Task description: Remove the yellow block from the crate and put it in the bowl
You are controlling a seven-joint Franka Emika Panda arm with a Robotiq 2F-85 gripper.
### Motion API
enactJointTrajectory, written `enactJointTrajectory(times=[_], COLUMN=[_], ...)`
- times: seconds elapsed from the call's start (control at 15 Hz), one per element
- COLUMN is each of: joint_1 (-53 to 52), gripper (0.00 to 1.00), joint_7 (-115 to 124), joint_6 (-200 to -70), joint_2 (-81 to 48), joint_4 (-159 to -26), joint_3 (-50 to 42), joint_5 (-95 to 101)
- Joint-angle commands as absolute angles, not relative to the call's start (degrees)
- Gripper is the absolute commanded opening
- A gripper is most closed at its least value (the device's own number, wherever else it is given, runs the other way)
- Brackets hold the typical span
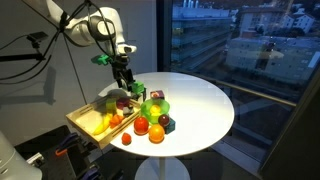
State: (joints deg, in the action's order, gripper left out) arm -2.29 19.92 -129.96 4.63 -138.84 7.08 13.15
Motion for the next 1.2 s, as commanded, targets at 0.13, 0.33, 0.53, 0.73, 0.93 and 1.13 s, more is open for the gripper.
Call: enactJointTrajectory(times=[0.13,0.33,0.53,0.73,0.93,1.13], joint_1=[-2.77,-2.77,-2.85,-3.01,-3.26,-3.52], gripper=[1.00,1.00,1.00,1.00,1.00,1.00], joint_7=[19.88,19.88,18.53,15.42,11.28,6.86], joint_6=[-129.81,-129.81,-130.38,-132.04,-133.95,-136.15], joint_2=[4.64,4.64,4.89,5.09,5.10,5.07], joint_4=[-138.77,-138.77,-139.01,-139.62,-140.41,-141.73], joint_3=[6.57,6.57,6.42,6.13,6.05,6.02], joint_5=[13.14,13.14,12.08,9.36,5.71,2.34])
